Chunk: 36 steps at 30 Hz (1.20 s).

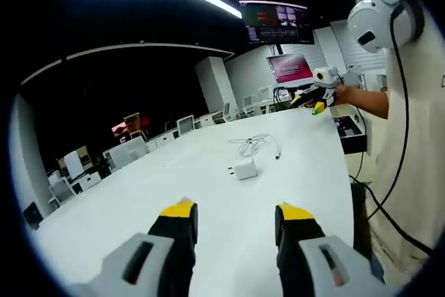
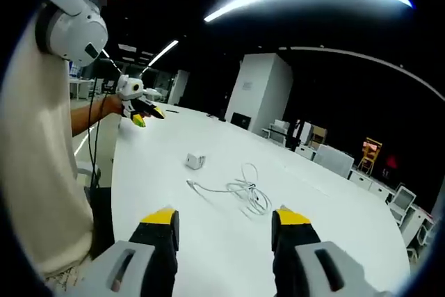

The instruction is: Plug the desk Type‑C cable into the charger adapter.

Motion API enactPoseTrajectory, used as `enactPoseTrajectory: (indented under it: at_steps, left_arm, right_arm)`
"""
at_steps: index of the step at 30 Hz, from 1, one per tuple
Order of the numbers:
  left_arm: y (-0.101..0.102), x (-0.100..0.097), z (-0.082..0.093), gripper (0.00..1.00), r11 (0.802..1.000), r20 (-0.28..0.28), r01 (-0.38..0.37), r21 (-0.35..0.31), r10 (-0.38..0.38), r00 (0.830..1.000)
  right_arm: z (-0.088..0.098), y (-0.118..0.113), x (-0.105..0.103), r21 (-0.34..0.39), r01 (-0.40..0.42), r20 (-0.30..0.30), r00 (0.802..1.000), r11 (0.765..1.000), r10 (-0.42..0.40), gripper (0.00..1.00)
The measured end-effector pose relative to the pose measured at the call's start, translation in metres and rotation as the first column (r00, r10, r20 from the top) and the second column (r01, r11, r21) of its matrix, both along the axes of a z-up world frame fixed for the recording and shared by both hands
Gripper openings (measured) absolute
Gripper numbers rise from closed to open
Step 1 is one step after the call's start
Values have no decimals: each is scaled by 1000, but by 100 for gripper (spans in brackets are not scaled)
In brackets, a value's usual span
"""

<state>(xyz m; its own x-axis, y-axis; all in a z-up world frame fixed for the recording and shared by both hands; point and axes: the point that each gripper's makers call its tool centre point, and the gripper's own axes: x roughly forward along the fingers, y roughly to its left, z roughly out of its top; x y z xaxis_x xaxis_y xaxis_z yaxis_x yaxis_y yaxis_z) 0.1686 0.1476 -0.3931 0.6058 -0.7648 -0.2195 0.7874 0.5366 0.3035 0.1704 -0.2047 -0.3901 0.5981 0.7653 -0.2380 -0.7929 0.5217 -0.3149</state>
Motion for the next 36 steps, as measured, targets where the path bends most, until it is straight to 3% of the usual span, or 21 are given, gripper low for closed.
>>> enactPoseTrajectory:
  at_steps: [5,9,27,36]
  left_arm:
    - [0,-1,2,45,1000,1,9,13,-9,1000]
    - [0,0,4,45,1000,2,7,10,-7,1000]
    - [0,0,-3,45,1000,-17,20,9,-20,1000]
    - [-1,5,-5,45,998,-52,41,48,-38,998]
  right_arm:
    - [-4,7,-7,-50,-80,-63,995,996,77,51]
    - [-4,9,-3,-60,-93,-72,994,994,88,51]
    - [-3,-6,-6,-42,-63,-84,995,997,59,50]
    - [-5,-8,-6,-35,-51,-85,995,998,48,50]
